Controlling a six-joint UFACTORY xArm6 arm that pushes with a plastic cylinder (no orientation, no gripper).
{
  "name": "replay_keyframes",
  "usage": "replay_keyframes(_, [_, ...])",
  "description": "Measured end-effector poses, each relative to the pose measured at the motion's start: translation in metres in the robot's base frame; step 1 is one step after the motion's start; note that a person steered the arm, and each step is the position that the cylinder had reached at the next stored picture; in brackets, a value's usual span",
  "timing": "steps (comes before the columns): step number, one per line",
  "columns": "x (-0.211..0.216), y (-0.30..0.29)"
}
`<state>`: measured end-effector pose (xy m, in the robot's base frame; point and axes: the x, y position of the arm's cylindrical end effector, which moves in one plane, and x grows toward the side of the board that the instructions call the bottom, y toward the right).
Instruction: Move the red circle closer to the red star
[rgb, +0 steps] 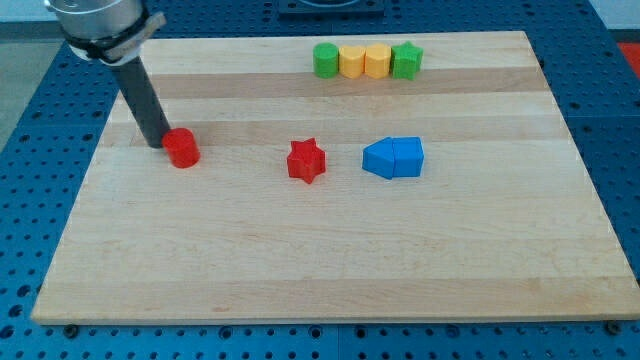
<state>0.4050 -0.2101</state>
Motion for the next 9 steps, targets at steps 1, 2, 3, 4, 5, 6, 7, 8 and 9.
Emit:
replay_keyframes(1, [0.011,0.013])
replay_keyframes(2, [0.023,0.013])
replay_keyframes(3, [0.035,0.013])
replay_keyframes(4, [0.043,0.014])
replay_keyframes(5, [0.045,0.016])
replay_keyframes(6, [0.040,0.016])
replay_keyframes(7, [0.039,0.016])
replay_keyframes(8, [0.039,0.023])
replay_keyframes(9, [0.039,0.038])
